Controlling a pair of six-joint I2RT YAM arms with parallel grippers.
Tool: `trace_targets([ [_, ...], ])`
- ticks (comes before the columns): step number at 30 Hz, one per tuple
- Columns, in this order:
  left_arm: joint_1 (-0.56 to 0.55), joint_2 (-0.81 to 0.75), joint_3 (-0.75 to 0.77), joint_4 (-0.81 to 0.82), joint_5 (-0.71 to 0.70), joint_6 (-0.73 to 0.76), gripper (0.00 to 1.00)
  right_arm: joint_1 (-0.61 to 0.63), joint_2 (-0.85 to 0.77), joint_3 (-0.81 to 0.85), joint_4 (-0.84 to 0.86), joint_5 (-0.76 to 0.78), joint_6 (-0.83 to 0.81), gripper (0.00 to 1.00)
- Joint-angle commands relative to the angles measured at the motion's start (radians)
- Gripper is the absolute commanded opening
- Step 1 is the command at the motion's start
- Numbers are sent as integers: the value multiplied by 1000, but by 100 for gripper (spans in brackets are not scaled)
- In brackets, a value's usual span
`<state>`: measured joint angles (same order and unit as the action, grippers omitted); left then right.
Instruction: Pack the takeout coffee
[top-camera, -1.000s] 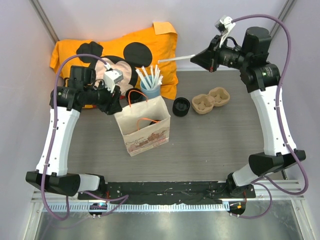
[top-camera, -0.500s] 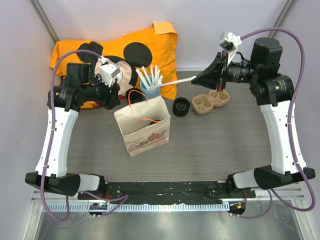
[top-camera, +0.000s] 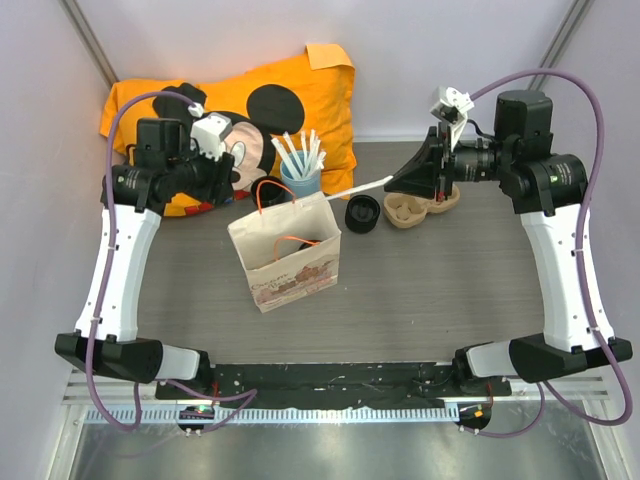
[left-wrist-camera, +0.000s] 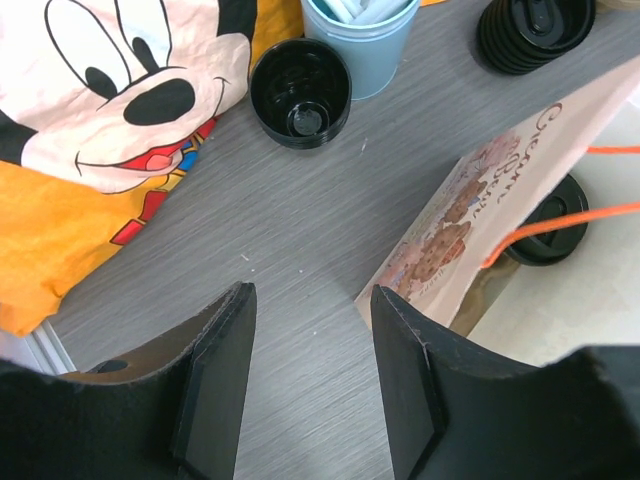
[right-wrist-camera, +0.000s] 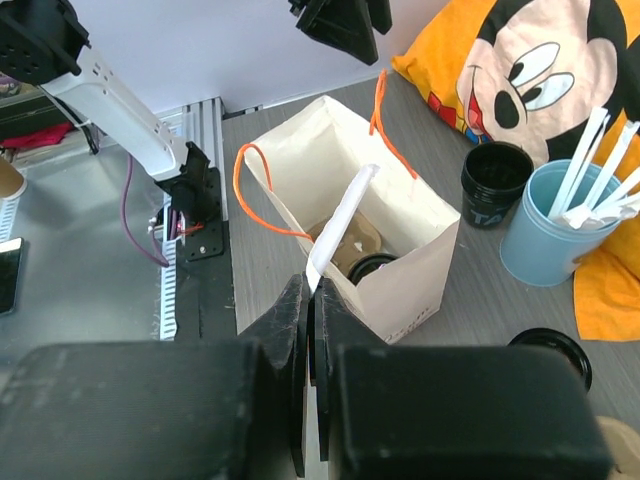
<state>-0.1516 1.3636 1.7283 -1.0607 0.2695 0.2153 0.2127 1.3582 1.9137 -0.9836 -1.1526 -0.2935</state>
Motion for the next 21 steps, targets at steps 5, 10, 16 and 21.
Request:
trace_targets([
  [5, 6, 8, 33, 50, -21, -31, 54, 128, 42, -2, -63, 126, -61, 1],
  [10, 7, -4, 16, 53, -21, -28, 54, 185, 140, 62, -82, 208, -53, 1],
  [16, 6, -29, -21, 70, -24, -24, 54, 255, 332, 272, -242, 298, -104, 1],
  [21, 7, -43, -41, 77, -21, -27, 54, 300, 453, 410, -257, 333, -104, 1],
])
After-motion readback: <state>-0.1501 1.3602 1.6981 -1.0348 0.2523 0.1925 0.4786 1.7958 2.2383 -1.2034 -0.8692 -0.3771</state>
